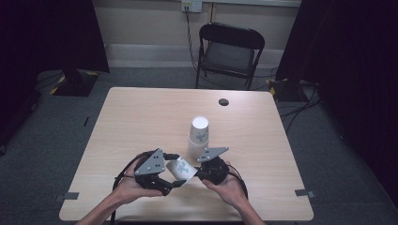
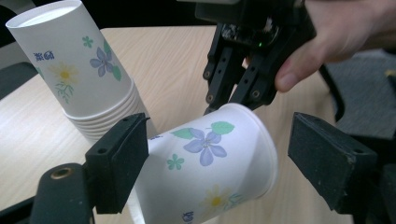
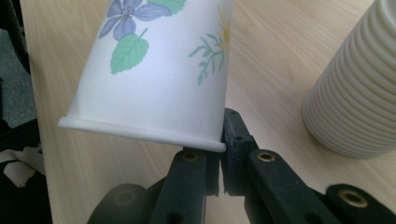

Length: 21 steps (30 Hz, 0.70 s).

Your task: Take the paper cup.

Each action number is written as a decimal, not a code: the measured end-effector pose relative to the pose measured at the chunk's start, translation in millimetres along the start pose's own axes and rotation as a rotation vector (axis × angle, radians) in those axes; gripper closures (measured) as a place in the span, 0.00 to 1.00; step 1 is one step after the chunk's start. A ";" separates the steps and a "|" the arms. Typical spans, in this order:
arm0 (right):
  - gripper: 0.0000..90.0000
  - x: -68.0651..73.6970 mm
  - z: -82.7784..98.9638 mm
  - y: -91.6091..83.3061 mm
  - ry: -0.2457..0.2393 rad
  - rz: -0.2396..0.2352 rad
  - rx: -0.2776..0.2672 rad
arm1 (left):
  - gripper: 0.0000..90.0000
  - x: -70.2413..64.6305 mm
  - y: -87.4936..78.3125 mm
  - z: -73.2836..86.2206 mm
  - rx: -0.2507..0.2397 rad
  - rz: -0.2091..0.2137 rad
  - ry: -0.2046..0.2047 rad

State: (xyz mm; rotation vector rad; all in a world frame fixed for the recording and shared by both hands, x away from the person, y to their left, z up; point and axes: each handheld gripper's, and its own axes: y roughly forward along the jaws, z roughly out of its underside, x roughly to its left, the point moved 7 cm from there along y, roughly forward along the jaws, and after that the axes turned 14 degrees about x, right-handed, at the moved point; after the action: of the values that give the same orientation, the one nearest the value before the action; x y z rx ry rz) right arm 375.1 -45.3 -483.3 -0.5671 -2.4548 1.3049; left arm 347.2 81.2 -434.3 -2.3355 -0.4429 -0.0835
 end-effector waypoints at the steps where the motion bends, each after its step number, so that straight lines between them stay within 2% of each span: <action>1: 0.97 0.2 0.2 0.7 -0.001 -0.001 0.005 | 0.22 0.1 1.2 1.0 0.005 -0.005 0.019; 2: 0.97 0.4 0.9 2.0 -0.002 0.000 0.015 | 0.21 -0.3 3.0 4.0 0.027 -0.012 0.052; 4: 0.97 0.4 1.2 2.7 -0.003 0.002 0.019 | 0.21 -1.2 4.0 4.9 0.035 -0.018 0.065; 6: 0.97 0.4 1.9 4.0 -0.007 0.002 0.026 | 0.21 -2.8 5.7 6.5 0.057 -0.018 0.097; 7: 0.97 0.7 2.1 5.1 -0.010 -0.002 0.035 | 0.20 -3.5 8.2 7.8 0.076 -0.028 0.132; 9: 0.97 2.9 1.3 5.5 -0.018 -0.018 0.033 | 0.20 -5.0 10.2 8.8 0.097 -0.035 0.161; 14: 0.97 9.2 -3.0 3.9 -0.043 -0.015 0.032 | 0.19 -9.2 16.1 13.7 0.141 -0.020 0.183; 18: 0.97 5.6 -1.8 0.5 -0.032 -0.020 0.027 | 0.19 -11.4 19.7 15.4 0.162 -0.030 0.193; 21: 0.97 5.9 -2.3 -0.8 -0.041 -0.011 0.035 | 0.18 -11.8 21.7 17.0 0.192 -0.041 0.222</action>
State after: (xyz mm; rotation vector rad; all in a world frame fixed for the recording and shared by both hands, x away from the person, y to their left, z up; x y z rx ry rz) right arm 370.9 -41.2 -480.9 -0.5229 -2.4595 1.3655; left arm 342.3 75.1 -463.2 -2.0998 -0.3710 -0.3037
